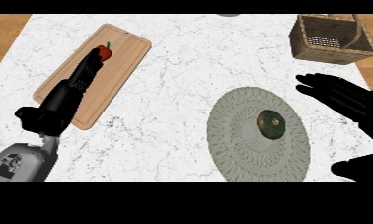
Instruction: Pick the squash from the placemat and place it in the basket
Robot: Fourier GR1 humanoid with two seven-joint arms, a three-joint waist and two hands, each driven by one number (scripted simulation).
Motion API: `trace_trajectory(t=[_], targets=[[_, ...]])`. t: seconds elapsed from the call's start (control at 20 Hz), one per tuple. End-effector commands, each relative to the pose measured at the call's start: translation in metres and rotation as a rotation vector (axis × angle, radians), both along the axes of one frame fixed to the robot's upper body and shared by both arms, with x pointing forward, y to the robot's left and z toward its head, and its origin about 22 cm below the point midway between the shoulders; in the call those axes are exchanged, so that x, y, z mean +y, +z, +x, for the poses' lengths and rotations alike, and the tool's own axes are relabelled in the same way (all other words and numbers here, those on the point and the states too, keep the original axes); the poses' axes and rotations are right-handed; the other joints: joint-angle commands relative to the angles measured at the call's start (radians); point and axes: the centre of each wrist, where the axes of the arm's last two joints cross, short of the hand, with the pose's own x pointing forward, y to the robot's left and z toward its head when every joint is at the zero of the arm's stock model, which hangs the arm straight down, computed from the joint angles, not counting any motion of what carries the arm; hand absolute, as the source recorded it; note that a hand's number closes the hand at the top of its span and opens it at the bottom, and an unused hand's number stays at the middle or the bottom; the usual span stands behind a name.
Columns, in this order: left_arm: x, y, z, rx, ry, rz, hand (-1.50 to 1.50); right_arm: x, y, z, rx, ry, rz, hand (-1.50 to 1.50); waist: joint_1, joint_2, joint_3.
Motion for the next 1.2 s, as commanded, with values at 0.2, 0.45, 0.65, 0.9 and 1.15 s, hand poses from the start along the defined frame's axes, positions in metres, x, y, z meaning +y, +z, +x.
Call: trace_trajectory(t=[0.2, 0.45, 0.65, 0.9, 1.15], targets=[[0.0, -0.007, -0.022, -0.015, -0.017, -0.027, 0.0, -0.015, 0.054, -0.002, 0.206, 0.026, -0.195, -1.5, 0.018, 0.002, 0.003], [-0.015, -0.003, -0.014, 0.005, -0.011, -0.003, 0.0, -0.044, 0.071, -0.011, 0.225, 0.01, -0.172, -1.5, 0.007, 0.002, 0.004], [0.009, -0.003, -0.012, -0.024, -0.026, 0.0, 0.0, -0.054, 0.036, -0.016, 0.185, -0.011, -0.136, -1.5, 0.007, 0.004, 0.004], [0.015, 0.002, 0.001, -0.004, -0.022, -0.011, 0.0, -0.057, 0.014, 0.003, 0.209, -0.028, -0.065, -1.5, 0.012, 0.006, 0.004], [0.016, 0.001, -0.01, -0.012, -0.008, 0.005, 0.0, -0.035, -0.033, -0.003, 0.214, -0.018, -0.008, -1.5, 0.014, 0.005, 0.004]])
